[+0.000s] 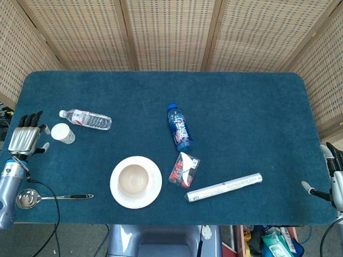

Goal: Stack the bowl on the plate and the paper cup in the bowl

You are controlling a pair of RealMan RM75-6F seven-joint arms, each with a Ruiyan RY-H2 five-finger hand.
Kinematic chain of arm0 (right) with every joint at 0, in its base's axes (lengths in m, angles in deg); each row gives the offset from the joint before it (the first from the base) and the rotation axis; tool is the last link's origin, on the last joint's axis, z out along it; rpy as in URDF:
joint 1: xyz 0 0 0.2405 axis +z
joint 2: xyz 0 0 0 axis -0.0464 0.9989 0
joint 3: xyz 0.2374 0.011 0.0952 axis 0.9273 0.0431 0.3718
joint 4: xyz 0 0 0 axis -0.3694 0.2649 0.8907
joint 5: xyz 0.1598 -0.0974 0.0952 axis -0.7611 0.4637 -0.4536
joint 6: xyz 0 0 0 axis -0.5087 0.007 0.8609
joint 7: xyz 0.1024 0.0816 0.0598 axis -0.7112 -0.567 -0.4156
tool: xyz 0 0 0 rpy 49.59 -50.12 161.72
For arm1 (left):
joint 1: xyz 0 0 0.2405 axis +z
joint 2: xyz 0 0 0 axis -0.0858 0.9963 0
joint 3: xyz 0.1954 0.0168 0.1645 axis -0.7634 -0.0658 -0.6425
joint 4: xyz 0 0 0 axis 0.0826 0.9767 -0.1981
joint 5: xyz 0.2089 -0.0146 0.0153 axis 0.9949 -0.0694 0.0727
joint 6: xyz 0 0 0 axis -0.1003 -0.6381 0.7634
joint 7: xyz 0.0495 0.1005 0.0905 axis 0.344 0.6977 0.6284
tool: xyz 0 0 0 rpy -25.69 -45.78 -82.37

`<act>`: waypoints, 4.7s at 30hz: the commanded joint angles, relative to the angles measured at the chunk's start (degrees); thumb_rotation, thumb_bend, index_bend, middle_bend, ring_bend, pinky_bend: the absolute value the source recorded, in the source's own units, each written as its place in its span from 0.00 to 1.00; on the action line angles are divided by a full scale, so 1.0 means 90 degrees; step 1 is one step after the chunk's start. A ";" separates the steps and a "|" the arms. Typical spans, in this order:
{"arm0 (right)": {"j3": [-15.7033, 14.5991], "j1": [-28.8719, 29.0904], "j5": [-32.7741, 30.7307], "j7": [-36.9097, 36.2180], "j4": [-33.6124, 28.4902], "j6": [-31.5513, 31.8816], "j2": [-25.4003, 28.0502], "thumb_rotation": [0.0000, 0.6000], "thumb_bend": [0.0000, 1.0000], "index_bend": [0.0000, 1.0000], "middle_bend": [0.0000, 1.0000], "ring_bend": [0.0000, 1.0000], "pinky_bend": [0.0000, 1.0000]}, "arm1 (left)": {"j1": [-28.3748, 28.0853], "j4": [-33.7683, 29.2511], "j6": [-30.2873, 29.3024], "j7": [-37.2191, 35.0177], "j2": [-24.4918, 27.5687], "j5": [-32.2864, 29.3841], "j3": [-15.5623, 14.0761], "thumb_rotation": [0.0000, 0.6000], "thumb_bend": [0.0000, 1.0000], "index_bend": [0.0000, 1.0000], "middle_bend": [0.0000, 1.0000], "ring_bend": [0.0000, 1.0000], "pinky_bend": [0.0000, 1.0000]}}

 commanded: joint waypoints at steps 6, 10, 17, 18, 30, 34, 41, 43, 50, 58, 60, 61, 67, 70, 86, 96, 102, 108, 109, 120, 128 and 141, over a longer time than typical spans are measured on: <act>-0.0007 0.0006 0.0011 0.0004 -0.0003 -0.0007 0.0004 1.00 0.14 0.01 0.00 0.00 0.00 | -0.0175 0.0308 0.0307 0.0284 -0.0332 -0.0235 0.0082 1.00 0.31 0.45 0.00 0.00 0.00; -0.0015 0.0011 0.0012 0.0020 -0.0006 -0.0022 0.0000 1.00 0.14 0.01 0.00 0.00 0.00 | -0.0259 0.0414 0.0408 0.0372 -0.0444 -0.0286 0.0115 1.00 0.31 0.46 0.00 0.00 0.00; -0.0005 0.0006 -0.0004 0.0002 0.0002 -0.0012 0.0002 1.00 0.14 0.01 0.00 0.00 0.00 | -0.0388 0.0496 0.0442 0.0569 -0.0633 -0.0277 0.0142 1.00 0.38 0.52 0.00 0.00 0.00; -0.0005 0.0005 -0.0003 -0.0002 0.0003 -0.0010 0.0003 1.00 0.14 0.01 0.00 0.00 0.00 | -0.0397 0.0504 0.0447 0.0594 -0.0649 -0.0277 0.0138 1.00 0.39 0.54 0.00 0.00 0.00; -0.0005 -0.0011 0.0020 -0.0041 0.0006 0.0039 0.0009 1.00 0.14 0.01 0.00 0.00 0.00 | -0.0368 0.0421 0.0348 0.0699 -0.0653 -0.0249 0.0125 1.00 0.44 0.64 0.00 0.00 0.01; -0.0006 -0.0012 0.0023 -0.0053 0.0006 0.0038 0.0012 1.00 0.14 0.01 0.00 0.00 0.00 | -0.0347 0.0022 0.0046 0.0545 -0.0401 -0.0013 0.0181 1.00 0.44 0.64 0.00 0.00 0.01; -0.0011 -0.0008 0.0038 -0.0044 -0.0010 0.0038 0.0018 1.00 0.14 0.01 0.00 0.00 0.00 | -0.0357 -0.0769 -0.0370 0.0520 -0.0013 0.0377 0.0221 1.00 0.44 0.64 0.00 0.00 0.01; -0.0011 -0.0012 0.0039 -0.0041 -0.0013 0.0047 0.0021 1.00 0.14 0.01 0.00 0.00 0.00 | -0.0377 -0.1107 -0.0523 0.0550 0.0096 0.0574 0.0209 1.00 0.44 0.64 0.00 0.00 0.01; -0.0004 -0.0020 0.0016 -0.0084 0.0003 0.0047 0.0022 1.00 0.14 0.01 0.00 0.00 0.00 | -0.0436 -0.2480 -0.0966 0.0737 0.0384 0.1480 -0.0019 1.00 0.44 0.64 0.00 0.00 0.01; 0.0005 -0.0029 0.0009 -0.0109 0.0006 0.0063 0.0029 1.00 0.14 0.01 0.00 0.00 0.00 | -0.0458 -0.3772 -0.1199 0.1124 0.0384 0.2512 -0.0500 1.00 0.44 0.64 0.00 0.00 0.01; 0.0008 -0.0034 0.0003 -0.0131 0.0021 0.0069 0.0027 1.00 0.14 0.01 0.00 0.00 0.00 | -0.0449 -0.3976 -0.1217 0.1196 0.0366 0.2696 -0.0612 1.00 0.44 0.64 0.00 0.00 0.01; 0.0010 -0.0036 0.0002 -0.0140 0.0023 0.0071 0.0028 1.00 0.14 0.01 0.00 0.00 0.00 | -0.0448 -0.4036 -0.1219 0.1207 0.0360 0.2757 -0.0648 1.00 0.44 0.64 0.00 0.00 0.01; 0.0026 -0.0044 -0.0020 -0.0180 0.0038 0.0080 0.0031 1.00 0.14 0.01 0.00 0.00 0.00 | -0.0430 -0.4459 -0.1178 0.1262 0.0438 0.3085 -0.0886 1.00 0.44 0.64 0.00 0.00 0.01; 0.0029 -0.0050 -0.0027 -0.0195 0.0039 0.0084 0.0033 1.00 0.14 0.01 0.00 0.00 0.00 | -0.0410 -0.4599 -0.1085 0.1458 0.0591 0.3045 -0.0944 1.00 0.44 0.64 0.00 0.00 0.01; 0.0046 -0.0066 -0.0042 -0.0241 0.0035 0.0098 0.0046 1.00 0.14 0.01 0.00 0.00 0.00 | -0.0488 -0.4485 -0.0518 0.1902 0.0395 0.2542 -0.0968 1.00 0.44 0.64 0.00 0.00 0.01; 0.0049 -0.0076 -0.0039 -0.0275 0.0047 0.0108 0.0051 1.00 0.14 0.01 0.00 0.00 0.00 | -0.0549 -0.4295 -0.0289 0.2464 0.0084 0.2144 -0.0894 1.00 0.42 0.59 0.00 0.00 0.00; 0.0053 -0.0081 -0.0042 -0.0291 0.0049 0.0113 0.0054 1.00 0.14 0.01 0.00 0.00 0.00 | -0.0547 -0.4266 -0.0318 0.2612 0.0028 0.2009 -0.0846 1.00 0.26 0.42 0.00 0.00 0.00; 0.0049 -0.0078 -0.0028 -0.0269 0.0043 0.0114 0.0050 1.00 0.14 0.01 0.00 0.00 0.00 | -0.0510 -0.4320 -0.0472 0.2488 0.0051 0.2060 -0.0821 1.00 0.18 0.29 0.00 0.00 0.00; 0.0049 -0.0078 -0.0026 -0.0266 0.0041 0.0115 0.0050 1.00 0.14 0.01 0.00 0.00 0.00 | -0.0502 -0.4351 -0.0516 0.2437 0.0071 0.2084 -0.0808 1.00 0.18 0.28 0.00 0.00 0.00; 0.0016 -0.0051 0.0053 -0.0161 0.0022 0.0111 0.0024 1.00 0.14 0.01 0.00 0.00 0.00 | 0.0349 -0.4950 -0.2251 0.1738 0.0736 0.2593 -0.0791 1.00 0.17 0.21 0.00 0.00 0.00; -0.0007 -0.0032 0.0095 -0.0020 -0.0020 0.0111 0.0005 1.00 0.14 0.01 0.00 0.00 0.00 | 0.1027 -0.4742 -0.3073 0.1663 0.0967 0.2447 -0.0890 1.00 0.10 0.03 0.00 0.00 0.00; -0.0070 -0.0006 0.0243 0.0376 -0.0152 0.0176 -0.0046 1.00 0.14 0.01 0.00 0.00 0.00 | 0.1950 -0.3946 -0.3867 0.0987 0.0989 0.1939 -0.0971 1.00 0.00 0.00 0.00 0.00 0.00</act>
